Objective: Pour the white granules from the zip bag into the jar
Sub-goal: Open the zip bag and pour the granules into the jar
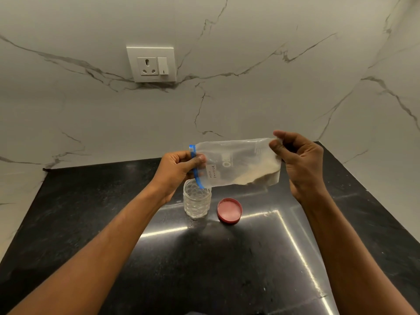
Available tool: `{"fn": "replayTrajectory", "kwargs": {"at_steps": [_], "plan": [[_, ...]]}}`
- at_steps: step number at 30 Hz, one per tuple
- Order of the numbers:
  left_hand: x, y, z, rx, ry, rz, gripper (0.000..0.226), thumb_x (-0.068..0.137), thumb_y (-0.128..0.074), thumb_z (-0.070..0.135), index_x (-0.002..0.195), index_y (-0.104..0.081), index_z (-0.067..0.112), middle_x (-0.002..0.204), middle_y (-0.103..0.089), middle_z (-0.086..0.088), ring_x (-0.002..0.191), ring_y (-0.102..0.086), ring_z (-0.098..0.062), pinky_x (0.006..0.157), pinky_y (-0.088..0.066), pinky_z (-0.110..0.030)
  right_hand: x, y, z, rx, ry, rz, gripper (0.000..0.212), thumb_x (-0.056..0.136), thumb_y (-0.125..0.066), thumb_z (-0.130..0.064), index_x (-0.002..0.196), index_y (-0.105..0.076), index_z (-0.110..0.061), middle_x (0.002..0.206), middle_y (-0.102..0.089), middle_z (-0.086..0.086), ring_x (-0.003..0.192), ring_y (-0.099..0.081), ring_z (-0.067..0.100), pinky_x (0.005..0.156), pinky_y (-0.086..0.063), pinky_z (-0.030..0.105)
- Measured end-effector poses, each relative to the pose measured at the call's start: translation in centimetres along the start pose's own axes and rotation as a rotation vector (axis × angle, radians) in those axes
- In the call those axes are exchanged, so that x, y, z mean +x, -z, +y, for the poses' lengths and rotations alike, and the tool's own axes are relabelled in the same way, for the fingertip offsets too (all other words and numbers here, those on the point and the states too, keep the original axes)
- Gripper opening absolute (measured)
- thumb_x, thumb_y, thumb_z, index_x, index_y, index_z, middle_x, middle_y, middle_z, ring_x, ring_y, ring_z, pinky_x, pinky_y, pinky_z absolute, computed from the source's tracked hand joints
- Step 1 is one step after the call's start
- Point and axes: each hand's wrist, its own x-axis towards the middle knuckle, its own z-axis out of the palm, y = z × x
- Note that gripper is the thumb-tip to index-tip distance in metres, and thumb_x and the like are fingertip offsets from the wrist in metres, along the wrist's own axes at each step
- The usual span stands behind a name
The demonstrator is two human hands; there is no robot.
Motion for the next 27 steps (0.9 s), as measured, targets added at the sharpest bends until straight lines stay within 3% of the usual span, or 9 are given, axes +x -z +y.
{"fn": "replayTrajectory", "kwargs": {"at_steps": [4,10,22,27], "plan": [[0.0,0.6,-0.6,-0.029,0.006,0.034,0.020,0.097,-0.073,0.014,0.114,-0.077,0.005,0.103,-0.084,-0.003,0.098,-0.081,-0.018,0.074,-0.065,-0.026,-0.1,-0.8,-0.5,0.034,0.038,0.061,0.028,0.091,-0.077,-0.005,0.118,-0.076,-0.008,0.103,-0.080,0.001,0.101,-0.076,0.016,0.089,-0.060,0.025],[0.0,1.0,-1.3,-0.055,-0.001,0.067,0.024,0.097,-0.072,0.016,0.116,-0.075,0.003,0.105,-0.083,-0.006,0.099,-0.080,-0.020,0.077,-0.066,-0.028,-0.5,-2.0,-1.2,-0.040,0.108,0.078,0.026,0.088,-0.081,-0.006,0.113,-0.077,-0.007,0.098,-0.080,0.000,0.096,-0.076,0.015,0.088,-0.061,0.028],[-0.3,1.5,-1.7,-0.107,0.006,0.076,0.019,0.091,-0.072,0.024,0.107,-0.077,0.014,0.102,-0.084,0.000,0.099,-0.080,-0.016,0.074,-0.065,-0.025,-0.3,-3.8,-2.4,-0.123,0.123,0.120,0.020,0.088,-0.081,-0.010,0.107,-0.078,-0.009,0.092,-0.076,0.003,0.086,-0.073,0.012,0.080,-0.061,0.025],[-0.4,1.6,-2.1,-0.085,0.007,0.089,0.016,0.098,-0.069,0.018,0.110,-0.077,0.011,0.103,-0.083,0.000,0.100,-0.080,-0.016,0.075,-0.064,-0.025,-0.4,-4.6,-2.6,-0.284,0.194,0.030,0.017,0.098,-0.070,-0.012,0.115,-0.073,-0.011,0.096,-0.075,0.000,0.091,-0.075,0.018,0.079,-0.066,0.040]]}}
